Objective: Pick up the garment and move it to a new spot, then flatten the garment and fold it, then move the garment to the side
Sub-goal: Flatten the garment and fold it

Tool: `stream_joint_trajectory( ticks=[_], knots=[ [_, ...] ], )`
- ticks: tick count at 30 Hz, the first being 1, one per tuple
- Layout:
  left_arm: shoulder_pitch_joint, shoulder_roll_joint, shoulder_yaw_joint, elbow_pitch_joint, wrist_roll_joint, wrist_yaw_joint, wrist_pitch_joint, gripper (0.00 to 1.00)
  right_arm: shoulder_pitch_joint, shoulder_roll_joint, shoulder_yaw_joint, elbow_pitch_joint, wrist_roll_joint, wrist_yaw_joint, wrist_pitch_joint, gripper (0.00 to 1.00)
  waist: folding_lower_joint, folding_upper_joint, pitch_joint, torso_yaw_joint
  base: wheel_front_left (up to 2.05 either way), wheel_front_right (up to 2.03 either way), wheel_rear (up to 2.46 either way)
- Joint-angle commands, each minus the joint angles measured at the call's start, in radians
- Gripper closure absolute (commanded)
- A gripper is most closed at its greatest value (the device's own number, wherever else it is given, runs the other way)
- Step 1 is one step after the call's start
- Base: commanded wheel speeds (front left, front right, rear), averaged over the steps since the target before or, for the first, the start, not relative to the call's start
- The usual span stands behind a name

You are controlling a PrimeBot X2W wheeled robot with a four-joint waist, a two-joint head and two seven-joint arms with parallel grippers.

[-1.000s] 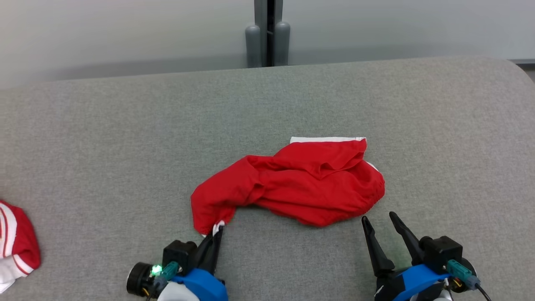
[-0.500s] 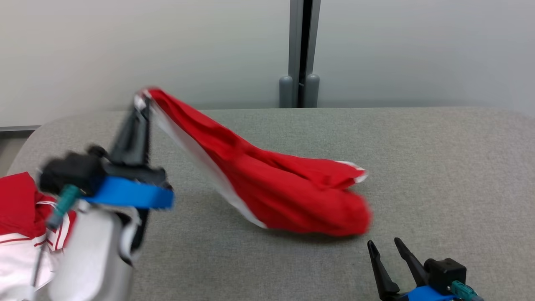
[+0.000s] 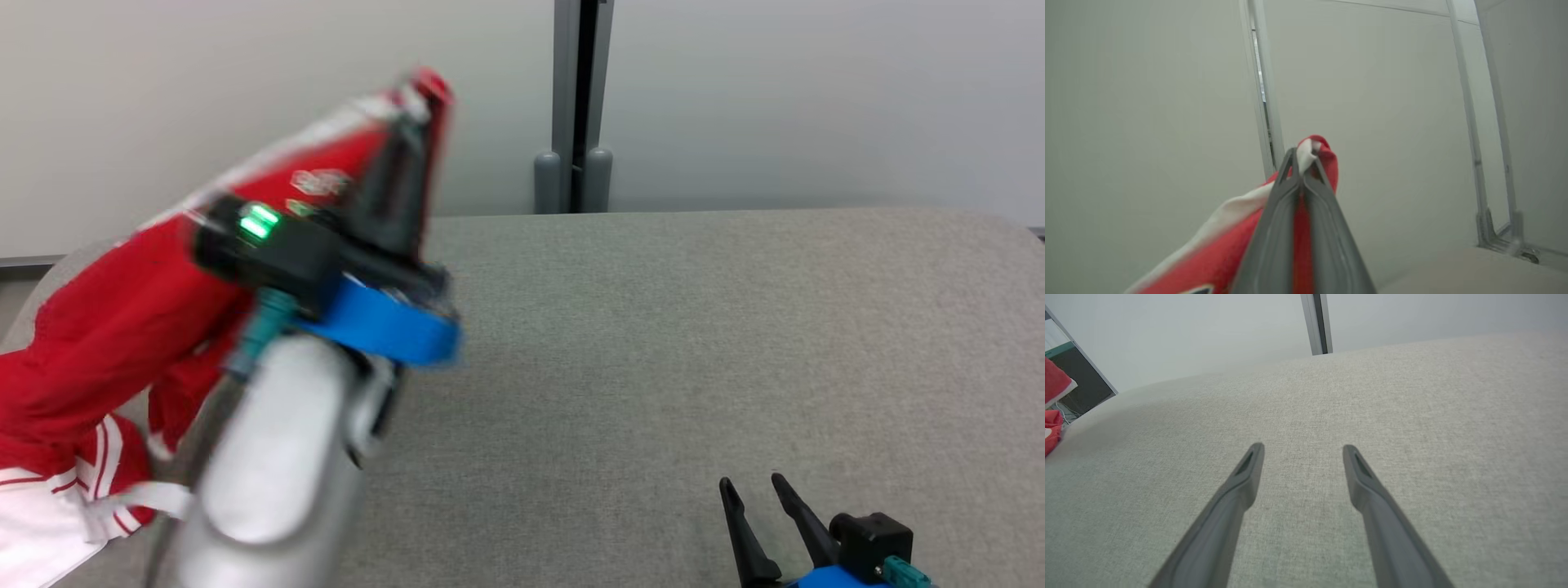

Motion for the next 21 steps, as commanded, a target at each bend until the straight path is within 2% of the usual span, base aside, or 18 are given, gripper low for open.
stream_joint_trajectory(
  ticks=[1, 4, 7, 9, 13, 14, 15, 21],
  knots=[
    [0.045, -0.015, -0.048, 0.038, -0.009, 0.003, 0.000, 1.00, 0.009, -0.002, 0.002, 0.004, 0.002, 0.000, 0.000, 0.00, 0.0001, 0.0000, 0.004, -0.007, 0.00, 0.00, 0.00],
    [0.099, -0.052, -0.170, 0.118, -0.050, 0.003, 0.000, 1.00, 0.001, -0.001, 0.004, 0.007, -0.005, 0.000, 0.000, 0.00, 0.0001, 0.0000, 0.021, -0.020, 0.00, 0.00, 0.00],
    [0.142, -0.066, -0.288, 0.178, -0.102, 0.003, 0.000, 1.00, -0.015, -0.001, 0.010, 0.009, -0.008, 0.000, -0.001, 0.00, 0.0001, 0.0000, 0.038, -0.033, 0.00, 0.00, 0.00],
    [0.160, -0.069, -0.356, 0.172, -0.149, 0.003, 0.000, 1.00, -0.020, -0.001, 0.014, 0.011, -0.009, 0.000, 0.000, 0.00, 0.0001, 0.0000, 0.043, -0.041, 0.00, 0.00, 0.00],
    [0.177, -0.066, -0.433, 0.178, -0.195, 0.017, 0.000, 0.98, -0.032, -0.001, 0.016, 0.013, -0.011, 0.000, 0.000, 0.00, 0.0001, 0.0000, 0.052, -0.045, 0.00, 0.00, 0.00],
    [0.178, -0.066, -0.445, 0.180, -0.206, 0.027, 0.000, 0.57, -0.037, -0.001, 0.016, 0.012, -0.011, 0.000, 0.000, 0.00, 0.0001, 0.0000, 0.053, -0.045, 0.00, 0.00, 0.00],
    [0.178, -0.067, -0.458, 0.189, -0.204, 0.034, 0.000, 0.00, -0.039, -0.001, 0.016, 0.012, -0.011, 0.000, 0.000, 0.00, 0.0001, 0.0000, 0.053, -0.044, 0.00, 0.00, 0.00],
    [0.176, -0.067, -0.433, 0.229, -0.203, 0.066, 0.000, 0.00, -0.038, -0.001, 0.012, 0.008, -0.005, 0.000, 0.000, 0.00, 0.0001, 0.0000, 0.050, -0.025, 0.00, 0.00, 0.00]
  ],
)
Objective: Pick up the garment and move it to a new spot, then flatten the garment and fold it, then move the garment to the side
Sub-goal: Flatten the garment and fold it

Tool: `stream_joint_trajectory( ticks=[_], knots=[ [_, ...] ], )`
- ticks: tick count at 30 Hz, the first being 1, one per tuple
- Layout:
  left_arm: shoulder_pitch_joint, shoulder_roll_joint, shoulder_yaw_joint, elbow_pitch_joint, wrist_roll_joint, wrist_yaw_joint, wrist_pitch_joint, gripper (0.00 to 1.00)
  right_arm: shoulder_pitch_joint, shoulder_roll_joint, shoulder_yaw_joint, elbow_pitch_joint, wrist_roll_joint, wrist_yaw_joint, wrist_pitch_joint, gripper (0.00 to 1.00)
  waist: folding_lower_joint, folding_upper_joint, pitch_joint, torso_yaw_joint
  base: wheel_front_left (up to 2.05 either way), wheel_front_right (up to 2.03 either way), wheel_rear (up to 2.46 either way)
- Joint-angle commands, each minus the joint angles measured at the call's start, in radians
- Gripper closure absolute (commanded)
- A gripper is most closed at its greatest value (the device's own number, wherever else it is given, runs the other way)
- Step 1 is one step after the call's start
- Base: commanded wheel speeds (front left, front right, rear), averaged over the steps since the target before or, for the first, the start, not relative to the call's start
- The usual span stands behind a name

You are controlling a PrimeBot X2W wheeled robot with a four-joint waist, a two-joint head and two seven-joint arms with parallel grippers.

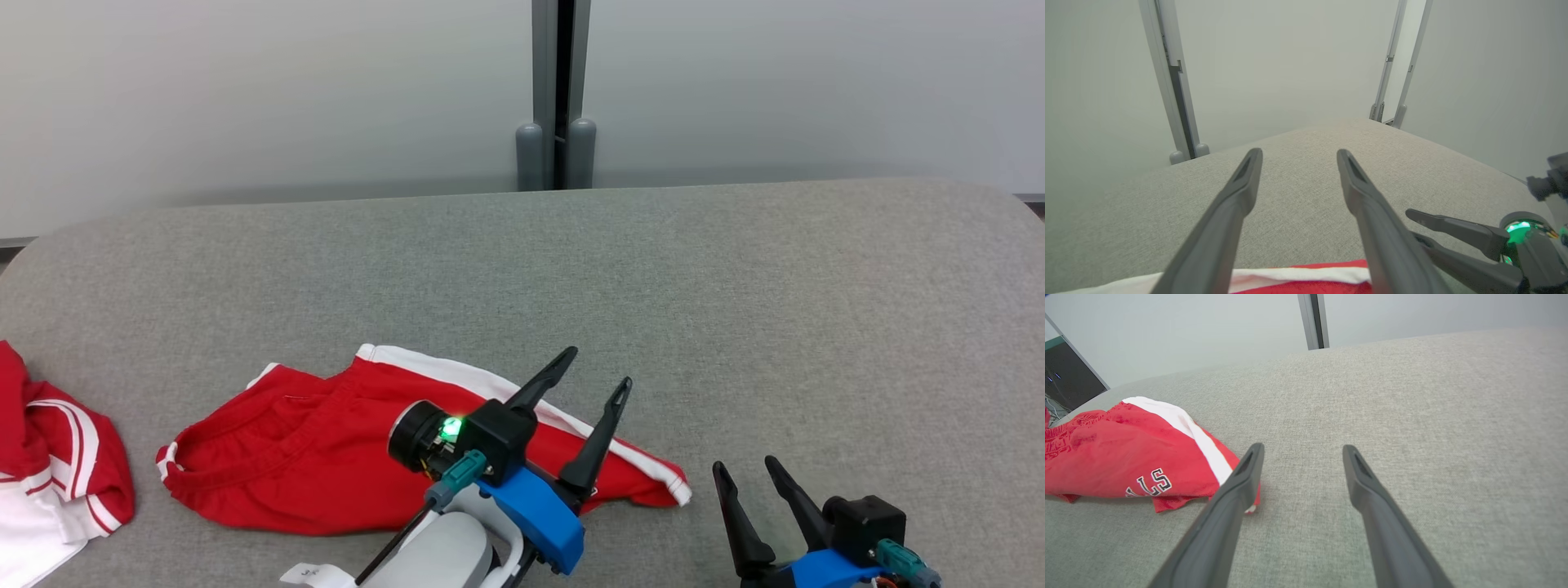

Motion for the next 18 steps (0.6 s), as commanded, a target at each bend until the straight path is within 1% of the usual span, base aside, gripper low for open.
stream_joint_trajectory(
  ticks=[1, 4, 7, 14, 18],
  knots=[
    [0.002, 0.001, 0.020, 0.006, 0.008, 0.008, 0.000, 0.00, -0.003, -0.001, -0.003, -0.003, 0.006, 0.000, 0.000, 0.00, 0.0000, -0.0001, -0.001, 0.009, 0.00, 0.00, 0.00],
    [0.022, 0.001, 0.063, 0.019, 0.021, 0.011, 0.000, 0.00, -0.004, -0.001, -0.004, -0.013, 0.008, 0.000, 0.000, 0.00, 0.0000, -0.0001, -0.003, 0.022, 0.00, 0.00, 0.00],
    [0.049, 0.003, 0.128, 0.021, 0.035, 0.020, 0.000, 0.00, -0.008, -0.001, 0.003, -0.036, 0.011, 0.000, -0.001, 0.00, 0.0000, -0.0001, -0.005, 0.034, 0.00, 0.00, 0.00],
    [0.159, 0.039, 0.304, -0.006, 0.085, 0.042, 0.000, 0.00, -0.007, -0.001, 0.043, -0.076, -0.025, 0.000, 0.000, 0.00, 0.0000, -0.0001, -0.006, 0.054, 0.00, 0.00, 0.00],
    [0.231, 0.050, 0.406, -0.022, 0.106, 0.053, 0.000, 0.00, 0.002, -0.002, 0.064, -0.032, -0.071, 0.000, -0.001, 0.00, 0.0000, -0.0001, -0.010, 0.065, 0.00, 0.00, 0.00]
  ],
)
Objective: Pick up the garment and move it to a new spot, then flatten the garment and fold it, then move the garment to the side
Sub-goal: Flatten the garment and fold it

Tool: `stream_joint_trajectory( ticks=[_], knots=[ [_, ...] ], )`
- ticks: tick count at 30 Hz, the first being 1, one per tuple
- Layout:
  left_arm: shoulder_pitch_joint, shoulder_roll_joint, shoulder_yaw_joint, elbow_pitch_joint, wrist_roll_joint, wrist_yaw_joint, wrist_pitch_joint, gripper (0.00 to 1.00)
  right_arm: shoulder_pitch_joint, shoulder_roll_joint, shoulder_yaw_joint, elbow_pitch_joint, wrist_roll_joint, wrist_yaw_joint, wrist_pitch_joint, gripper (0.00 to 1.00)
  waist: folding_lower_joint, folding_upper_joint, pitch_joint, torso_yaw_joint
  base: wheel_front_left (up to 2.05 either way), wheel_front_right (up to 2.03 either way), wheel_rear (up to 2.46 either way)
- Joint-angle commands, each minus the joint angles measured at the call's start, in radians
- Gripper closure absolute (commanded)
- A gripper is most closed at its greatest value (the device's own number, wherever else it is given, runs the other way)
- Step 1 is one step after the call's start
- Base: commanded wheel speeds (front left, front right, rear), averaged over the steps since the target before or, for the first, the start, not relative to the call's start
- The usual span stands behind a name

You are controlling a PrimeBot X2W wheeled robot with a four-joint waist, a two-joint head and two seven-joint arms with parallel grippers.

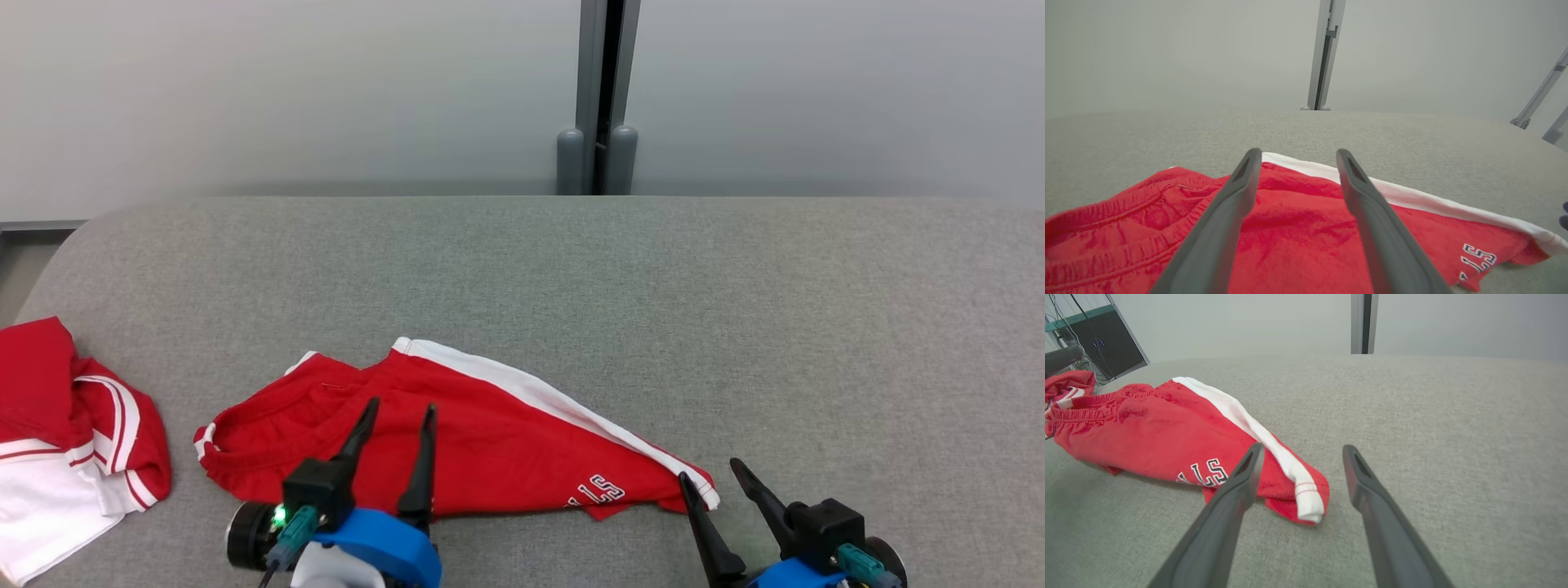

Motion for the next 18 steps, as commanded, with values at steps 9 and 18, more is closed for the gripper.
stream_joint_trajectory(
  ticks=[9, 18],
  knots=[
    [0.148, -0.019, 0.172, -0.031, 0.050, -0.020, 0.000, 0.00, -0.018, -0.002, -0.043, 0.140, -0.071, 0.000, -0.001, 0.03, 0.0000, -0.0001, -0.005, 0.049, 0.00, 0.00, 0.00],
    [0.165, -0.038, 0.223, -0.028, 0.095, -0.050, 0.000, 0.00, -0.031, -0.002, -0.070, 0.173, -0.068, 0.000, -0.001, 1.00, 0.0000, -0.0001, -0.006, 0.067, 0.00, 0.00, 0.00]
  ],
)
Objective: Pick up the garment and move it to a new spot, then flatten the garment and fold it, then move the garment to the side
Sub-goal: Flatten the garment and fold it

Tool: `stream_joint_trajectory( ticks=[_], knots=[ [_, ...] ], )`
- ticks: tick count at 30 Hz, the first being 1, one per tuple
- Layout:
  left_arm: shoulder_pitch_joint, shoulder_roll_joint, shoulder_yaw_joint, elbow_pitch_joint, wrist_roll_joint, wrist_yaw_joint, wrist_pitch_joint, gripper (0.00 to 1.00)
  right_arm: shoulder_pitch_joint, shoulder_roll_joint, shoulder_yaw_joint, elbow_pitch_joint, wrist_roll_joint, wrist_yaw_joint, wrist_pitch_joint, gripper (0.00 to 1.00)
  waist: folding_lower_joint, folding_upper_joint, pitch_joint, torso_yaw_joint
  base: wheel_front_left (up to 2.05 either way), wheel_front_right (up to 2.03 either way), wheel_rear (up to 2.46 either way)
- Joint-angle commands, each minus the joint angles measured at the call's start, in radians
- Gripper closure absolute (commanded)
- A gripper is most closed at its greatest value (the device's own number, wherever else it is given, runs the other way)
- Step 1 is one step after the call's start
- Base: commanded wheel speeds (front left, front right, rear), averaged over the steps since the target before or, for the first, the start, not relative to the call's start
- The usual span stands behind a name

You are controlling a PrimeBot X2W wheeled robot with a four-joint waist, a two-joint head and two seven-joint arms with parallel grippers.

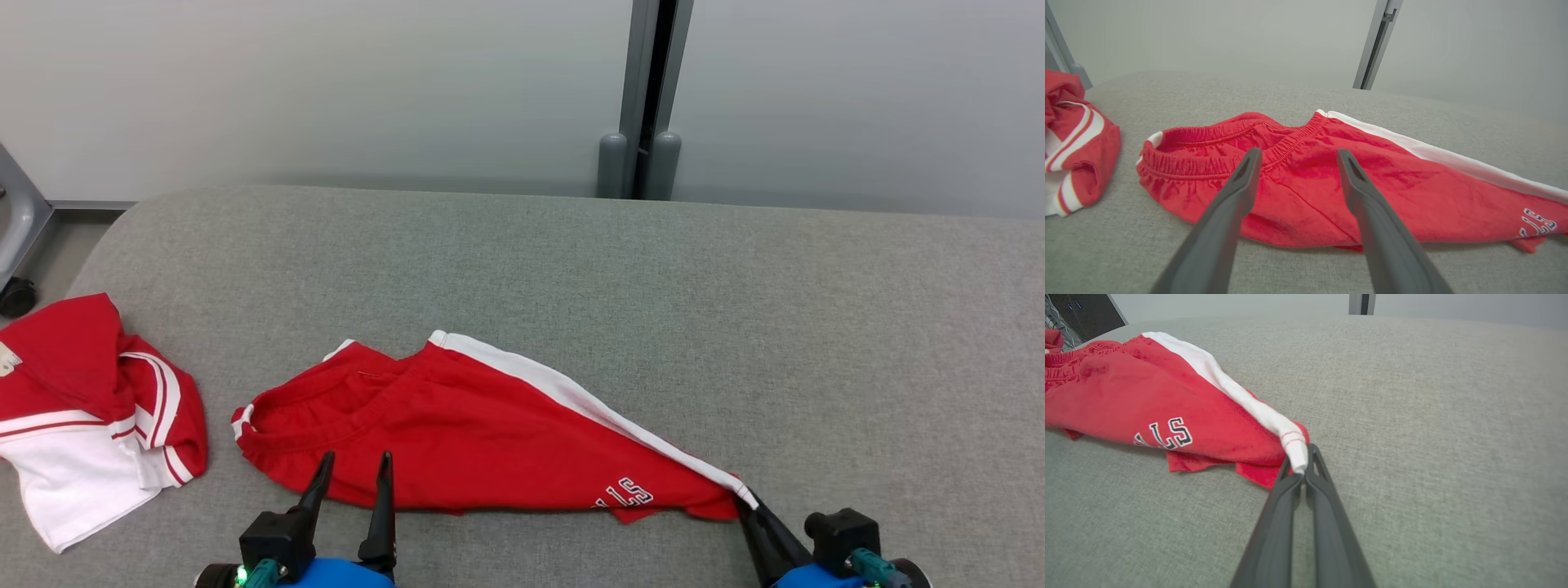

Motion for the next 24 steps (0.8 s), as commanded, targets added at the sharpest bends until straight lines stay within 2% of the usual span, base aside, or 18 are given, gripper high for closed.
stream_joint_trajectory(
  ticks=[1, 5, 11, 12, 13, 14, 24],
  knots=[
    [0.006, -0.002, 0.014, -0.003, 0.007, -0.004, 0.000, 0.00, -0.012, -0.003, -0.021, -0.002, 0.004, 0.000, -0.001, 1.00, 0.0000, -0.0001, -0.001, -0.002, 0.00, 0.00, 0.00],
    [0.011, -0.007, 0.021, 0.005, 0.012, -0.009, 0.000, 0.00, -0.004, -0.004, -0.102, -0.011, -0.041, 0.000, -0.001, 1.00, 0.0000, -0.0001, -0.007, -0.012, 0.00, 0.00, 0.00],
    [0.021, -0.009, 0.019, 0.015, 0.017, -0.019, 0.000, 0.00, -0.005, -0.064, -0.221, -0.017, -0.102, 0.000, -0.001, 1.00, 0.0000, -0.0001, -0.025, -0.022, 0.00, 0.00, 0.00],
    [0.024, -0.009, 0.015, 0.015, 0.013, -0.019, 0.000, 0.00, -0.012, -0.072, -0.236, -0.020, -0.107, 0.000, -0.001, 0.75, 0.0000, -0.0001, -0.026, -0.023, 0.00, 0.00, 0.00],
    [0.027, -0.009, 0.013, 0.016, 0.010, -0.020, 0.000, 0.00, -0.020, -0.071, -0.240, -0.026, -0.100, 0.000, -0.001, 0.09, 0.0000, -0.0001, -0.029, -0.025, 0.00, 0.00, 0.00],
    [0.029, -0.009, 0.009, 0.017, 0.009, -0.020, 0.000, 0.00, -0.024, -0.069, -0.241, -0.024, -0.088, 0.000, -0.001, 0.00, 0.0000, -0.0001, -0.031, -0.026, 0.00, 0.00, 0.00],
    [0.038, -0.009, 0.025, 0.014, 0.012, 0.003, 0.000, 0.00, 0.029, -0.009, -0.192, -0.183, 0.019, 0.000, -0.001, 0.00, 0.0000, -0.0001, -0.063, -0.044, 0.00, 0.00, 0.00]
  ],
)
